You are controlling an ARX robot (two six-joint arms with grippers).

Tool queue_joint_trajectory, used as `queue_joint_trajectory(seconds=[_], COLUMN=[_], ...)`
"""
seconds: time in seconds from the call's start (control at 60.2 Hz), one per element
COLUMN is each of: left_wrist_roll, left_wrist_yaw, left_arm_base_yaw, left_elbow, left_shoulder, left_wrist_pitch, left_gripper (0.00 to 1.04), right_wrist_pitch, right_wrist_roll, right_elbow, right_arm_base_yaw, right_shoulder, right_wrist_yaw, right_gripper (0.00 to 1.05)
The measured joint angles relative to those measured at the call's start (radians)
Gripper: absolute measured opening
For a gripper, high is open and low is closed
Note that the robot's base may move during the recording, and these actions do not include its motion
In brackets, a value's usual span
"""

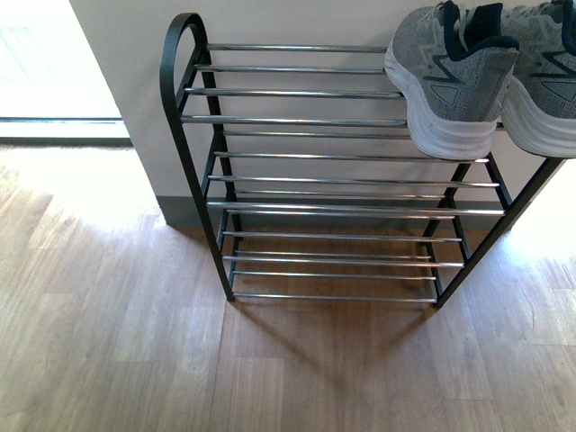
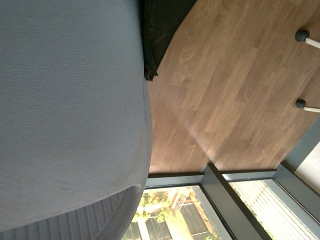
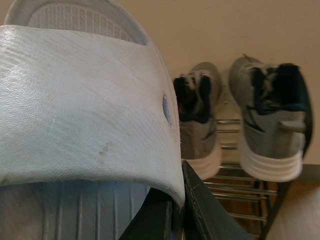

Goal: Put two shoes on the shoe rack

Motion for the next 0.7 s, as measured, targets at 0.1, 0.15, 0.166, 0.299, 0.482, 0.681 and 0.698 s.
queue_joint_trajectory(seconds=[0.1,0.15,0.166,0.299,0.482,0.681,0.698], left_wrist_roll=[0.0,0.0,0.0,0.0,0.0,0.0,0.0], left_wrist_yaw=[0.0,0.0,0.0,0.0,0.0,0.0,0.0], left_arm_base_yaw=[0.0,0.0,0.0,0.0,0.0,0.0,0.0], left_elbow=[0.0,0.0,0.0,0.0,0.0,0.0,0.0], left_shoulder=[0.0,0.0,0.0,0.0,0.0,0.0,0.0], left_wrist_pitch=[0.0,0.0,0.0,0.0,0.0,0.0,0.0], left_gripper=[0.02,0.02,0.02,0.02,0.02,0.02,0.02], right_wrist_pitch=[-0.108,-0.156,-0.163,-0.262,-0.367,-0.398,-0.404], right_wrist_roll=[0.073,0.117,0.126,0.195,0.24,0.194,0.192], right_elbow=[0.167,0.288,0.305,0.546,0.806,1.016,1.027], right_arm_base_yaw=[0.15,0.227,0.237,0.335,0.379,0.385,0.384], right_shoulder=[0.098,0.19,0.204,0.423,0.689,0.929,0.94], right_wrist_yaw=[0.133,0.212,0.222,0.347,0.471,0.578,0.579], right_gripper=[0.02,0.02,0.02,0.02,0.02,0.02,0.02])
